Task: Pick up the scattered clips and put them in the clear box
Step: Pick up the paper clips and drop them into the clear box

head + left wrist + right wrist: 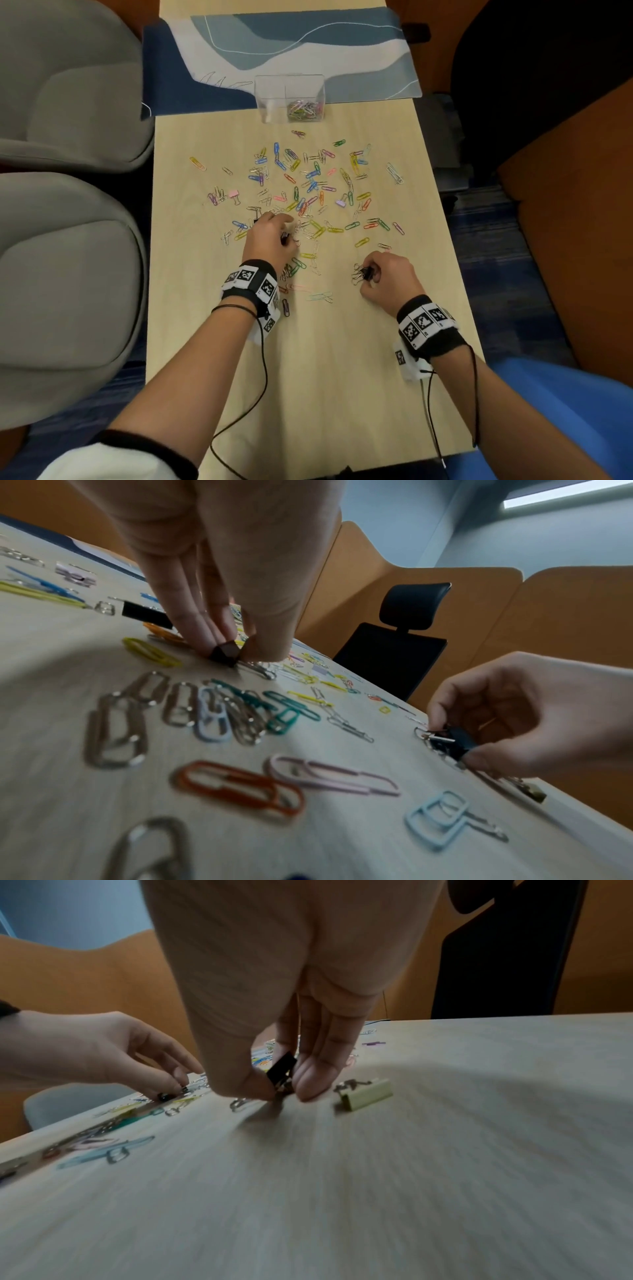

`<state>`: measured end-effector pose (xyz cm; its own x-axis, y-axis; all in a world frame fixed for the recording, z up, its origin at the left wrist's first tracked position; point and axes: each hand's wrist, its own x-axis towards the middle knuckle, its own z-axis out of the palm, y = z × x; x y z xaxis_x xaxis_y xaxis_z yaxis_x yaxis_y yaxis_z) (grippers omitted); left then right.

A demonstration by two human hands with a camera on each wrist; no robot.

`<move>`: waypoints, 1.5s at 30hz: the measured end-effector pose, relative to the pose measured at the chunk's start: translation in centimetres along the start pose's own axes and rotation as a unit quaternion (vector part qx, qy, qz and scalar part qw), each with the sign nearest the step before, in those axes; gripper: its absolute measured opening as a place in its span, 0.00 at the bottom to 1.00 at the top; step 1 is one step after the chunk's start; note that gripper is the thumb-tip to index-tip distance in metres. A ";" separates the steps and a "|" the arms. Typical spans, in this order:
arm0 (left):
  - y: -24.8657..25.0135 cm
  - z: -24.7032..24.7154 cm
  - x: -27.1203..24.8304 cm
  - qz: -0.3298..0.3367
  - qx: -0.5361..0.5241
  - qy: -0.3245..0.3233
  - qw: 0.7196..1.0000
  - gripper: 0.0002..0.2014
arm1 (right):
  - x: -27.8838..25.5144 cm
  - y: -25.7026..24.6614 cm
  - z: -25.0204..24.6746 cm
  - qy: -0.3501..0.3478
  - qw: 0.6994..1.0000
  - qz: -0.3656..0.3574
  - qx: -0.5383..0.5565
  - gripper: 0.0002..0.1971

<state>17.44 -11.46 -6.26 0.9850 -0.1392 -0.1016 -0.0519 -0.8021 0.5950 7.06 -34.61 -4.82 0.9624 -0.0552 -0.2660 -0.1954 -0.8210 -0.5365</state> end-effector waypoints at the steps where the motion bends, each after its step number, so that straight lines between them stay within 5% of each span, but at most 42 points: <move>1: -0.1 0.0 0.1 -0.001 0.000 0.001 1.000 0.18 | 0.1 0.0 -0.1 -0.006 1.000 0.001 0.002 0.12; 9: 1.6 -1.0 0.2 0.026 -0.063 0.021 0.997 0.15 | -1.4 2.3 -2.6 -0.057 0.997 0.058 -0.003 0.13; 16: 7.8 3.4 -5.0 0.166 -0.097 -0.172 0.966 0.13 | -1.7 2.9 -4.8 -0.072 0.993 0.059 -0.073 0.18; 21: 8.9 7.0 -7.9 0.177 -0.061 -0.247 0.951 0.14 | 0.5 2.7 -5.8 -0.027 0.993 0.073 -0.092 0.16; 24: 8.1 6.8 -8.4 0.174 -0.075 -0.213 0.959 0.11 | 2.2 2.1 -4.8 -0.017 0.993 0.061 -0.096 0.20; 28: 4.3 3.4 -8.0 0.116 -0.066 -0.090 0.987 0.10 | 3.0 0.5 -3.1 -0.022 0.990 0.061 -0.124 0.19; 32: -0.6 -0.5 -8.3 0.009 -0.004 0.028 1.000 0.21 | 1.7 -1.8 -1.5 -0.032 0.987 0.033 -0.156 0.16; 36: -3.7 -2.3 -10.1 -0.077 0.061 -0.016 0.995 0.34 | 0.3 -4.2 0.3 -0.068 0.980 0.017 -0.187 0.14; 45: -3.0 -0.1 -12.6 -0.054 0.001 -0.075 0.996 0.41 | -1.5 -6.3 3.0 -0.067 0.986 0.028 -0.150 0.08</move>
<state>5.23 -7.27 -6.68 0.9494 -0.1361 -0.2830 0.0533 -0.8182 0.5724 6.31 -27.63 -3.48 0.9144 -0.0464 -0.4022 -0.1634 -0.9512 -0.2618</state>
